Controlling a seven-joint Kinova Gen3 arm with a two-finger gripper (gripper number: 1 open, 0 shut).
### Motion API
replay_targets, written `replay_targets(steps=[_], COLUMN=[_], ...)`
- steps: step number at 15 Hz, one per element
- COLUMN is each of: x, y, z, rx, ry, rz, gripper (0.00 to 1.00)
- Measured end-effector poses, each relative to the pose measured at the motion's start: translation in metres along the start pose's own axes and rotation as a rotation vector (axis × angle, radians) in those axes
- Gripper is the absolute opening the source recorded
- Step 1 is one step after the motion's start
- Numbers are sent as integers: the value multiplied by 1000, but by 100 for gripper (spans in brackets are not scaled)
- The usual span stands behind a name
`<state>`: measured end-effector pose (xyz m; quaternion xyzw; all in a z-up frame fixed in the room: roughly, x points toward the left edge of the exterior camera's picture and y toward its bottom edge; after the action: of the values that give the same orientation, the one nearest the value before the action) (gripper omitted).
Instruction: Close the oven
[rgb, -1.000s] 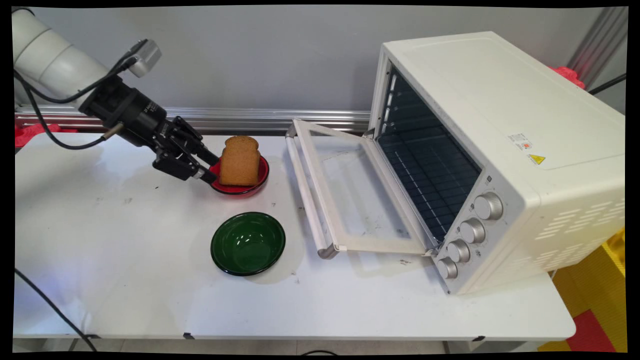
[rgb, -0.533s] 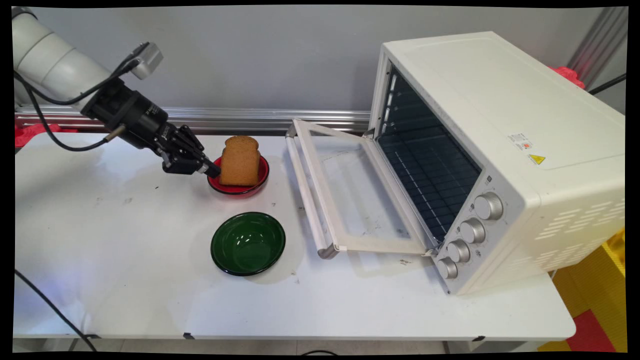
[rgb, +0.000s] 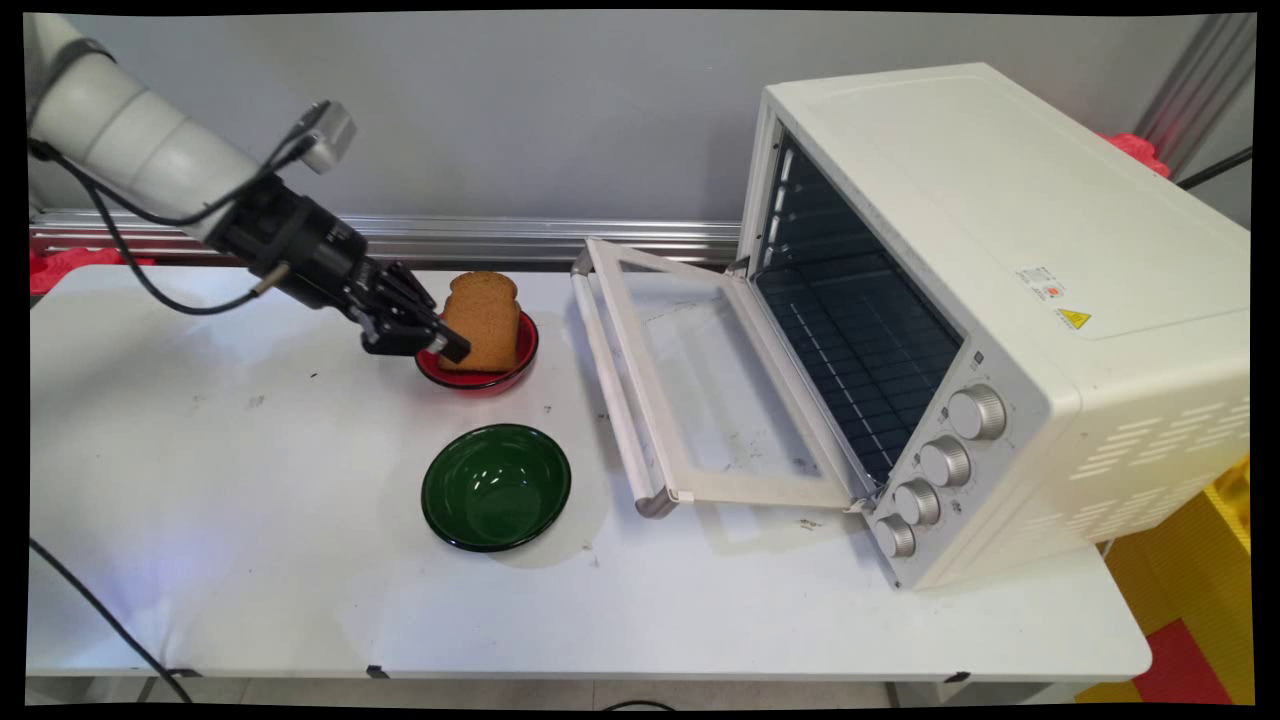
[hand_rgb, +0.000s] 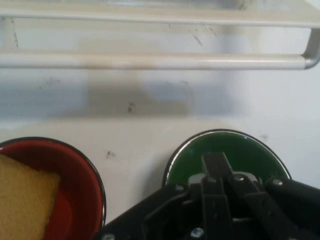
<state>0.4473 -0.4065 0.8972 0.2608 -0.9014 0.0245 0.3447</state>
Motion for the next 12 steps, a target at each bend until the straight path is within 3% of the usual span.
replay_targets(steps=[12], x=[0], y=[-8], z=[98], rx=[16], ry=[21], rz=[13], gripper=[0])
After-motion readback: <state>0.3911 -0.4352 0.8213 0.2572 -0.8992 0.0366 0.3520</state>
